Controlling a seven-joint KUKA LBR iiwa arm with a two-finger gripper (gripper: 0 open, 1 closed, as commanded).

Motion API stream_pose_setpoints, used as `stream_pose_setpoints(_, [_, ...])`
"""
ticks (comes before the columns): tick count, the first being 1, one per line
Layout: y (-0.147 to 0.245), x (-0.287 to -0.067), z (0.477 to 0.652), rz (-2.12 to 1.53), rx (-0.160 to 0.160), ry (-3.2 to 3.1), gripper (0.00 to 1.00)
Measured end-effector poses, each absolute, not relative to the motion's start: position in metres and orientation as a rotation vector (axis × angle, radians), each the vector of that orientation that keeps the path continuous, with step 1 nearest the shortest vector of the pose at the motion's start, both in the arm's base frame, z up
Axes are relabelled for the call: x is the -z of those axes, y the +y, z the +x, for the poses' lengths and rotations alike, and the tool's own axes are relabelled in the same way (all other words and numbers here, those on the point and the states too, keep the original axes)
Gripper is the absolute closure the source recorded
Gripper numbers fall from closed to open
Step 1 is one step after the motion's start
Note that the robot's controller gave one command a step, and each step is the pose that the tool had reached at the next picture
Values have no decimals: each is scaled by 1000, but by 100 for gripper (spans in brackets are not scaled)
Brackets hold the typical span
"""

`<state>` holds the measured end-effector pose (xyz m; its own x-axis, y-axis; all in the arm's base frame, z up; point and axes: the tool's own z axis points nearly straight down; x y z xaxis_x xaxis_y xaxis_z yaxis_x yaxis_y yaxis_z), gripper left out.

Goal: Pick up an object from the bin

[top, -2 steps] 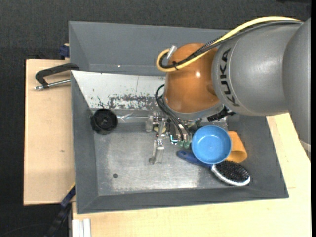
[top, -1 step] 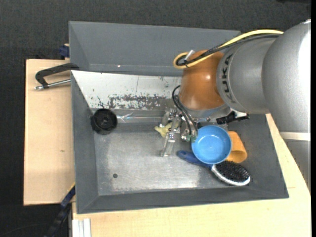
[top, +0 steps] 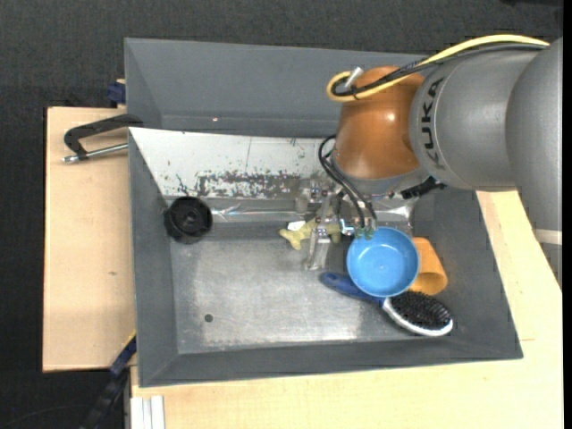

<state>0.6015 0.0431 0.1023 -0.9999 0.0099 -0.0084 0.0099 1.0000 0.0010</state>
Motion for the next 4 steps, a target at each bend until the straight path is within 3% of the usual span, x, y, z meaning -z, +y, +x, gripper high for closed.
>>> stream_pose_setpoints(1, [42, -101, 595, 77, -3, 3139, 0])
stream_pose_setpoints(2, [42, -71, 601, -170, -1, 3136, 0])
stream_pose_setpoints(3, [43, -72, 602, -168, -3, 3133, 0])
stream_pose_setpoints(4, [43, -72, 602, -168, -3, 3133, 100])
